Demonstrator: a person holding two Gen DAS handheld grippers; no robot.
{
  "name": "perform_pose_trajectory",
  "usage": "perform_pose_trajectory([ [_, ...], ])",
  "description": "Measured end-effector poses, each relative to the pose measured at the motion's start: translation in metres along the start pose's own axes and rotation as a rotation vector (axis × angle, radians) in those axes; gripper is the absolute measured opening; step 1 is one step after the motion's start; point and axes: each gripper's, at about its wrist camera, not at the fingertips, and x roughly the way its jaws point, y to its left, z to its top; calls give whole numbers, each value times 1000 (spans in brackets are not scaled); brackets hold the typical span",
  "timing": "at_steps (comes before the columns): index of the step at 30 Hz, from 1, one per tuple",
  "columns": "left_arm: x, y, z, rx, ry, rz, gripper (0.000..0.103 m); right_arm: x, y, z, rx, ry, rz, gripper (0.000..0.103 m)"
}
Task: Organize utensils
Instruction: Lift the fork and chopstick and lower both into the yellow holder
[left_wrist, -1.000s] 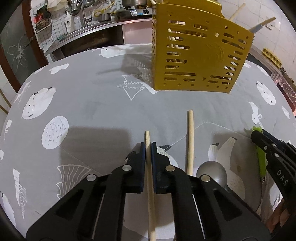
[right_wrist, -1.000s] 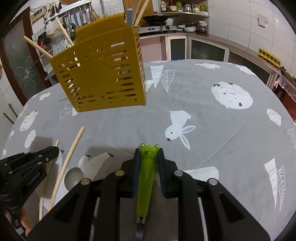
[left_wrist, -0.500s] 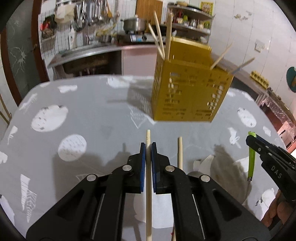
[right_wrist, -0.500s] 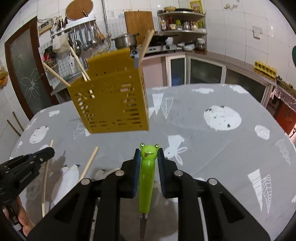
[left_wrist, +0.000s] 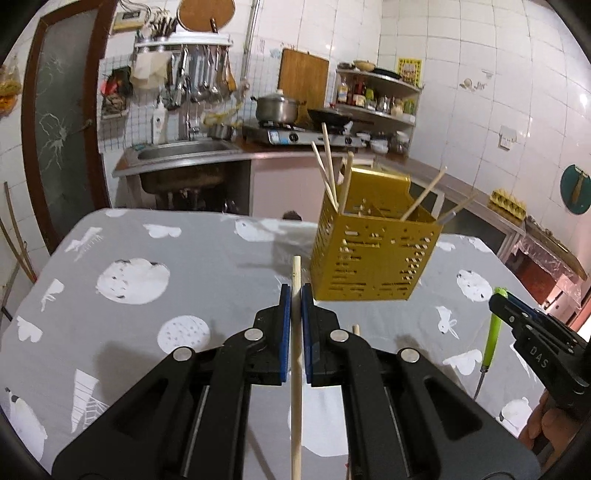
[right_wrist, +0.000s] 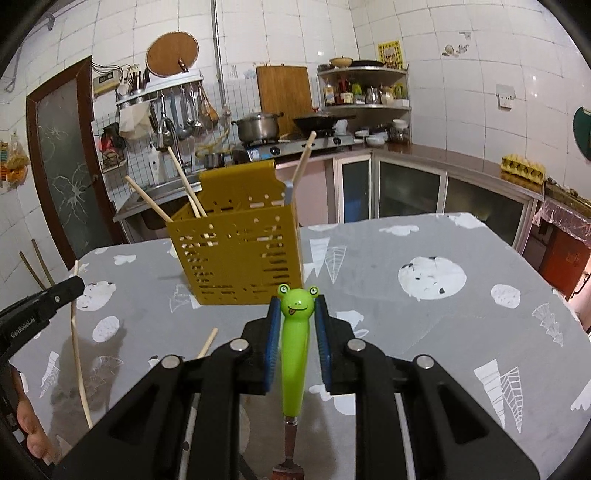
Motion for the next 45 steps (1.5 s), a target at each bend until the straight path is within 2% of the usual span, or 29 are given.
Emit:
perform_pose_trajectory([
  [14,-22,2,4,37,-102,47,4,-26,5,9,-23,-102,-13,19],
  [22,-36,1,21,36,-167,32,4,-30,7,24,-19,-145,-4,19],
  [38,-36,-6,46,40,-229,8,4,-18,6,46,-34,-164,10,19],
  [45,-42,-17,65,47,-261,-34,4,-20,8,64,-42,-186,23,19],
])
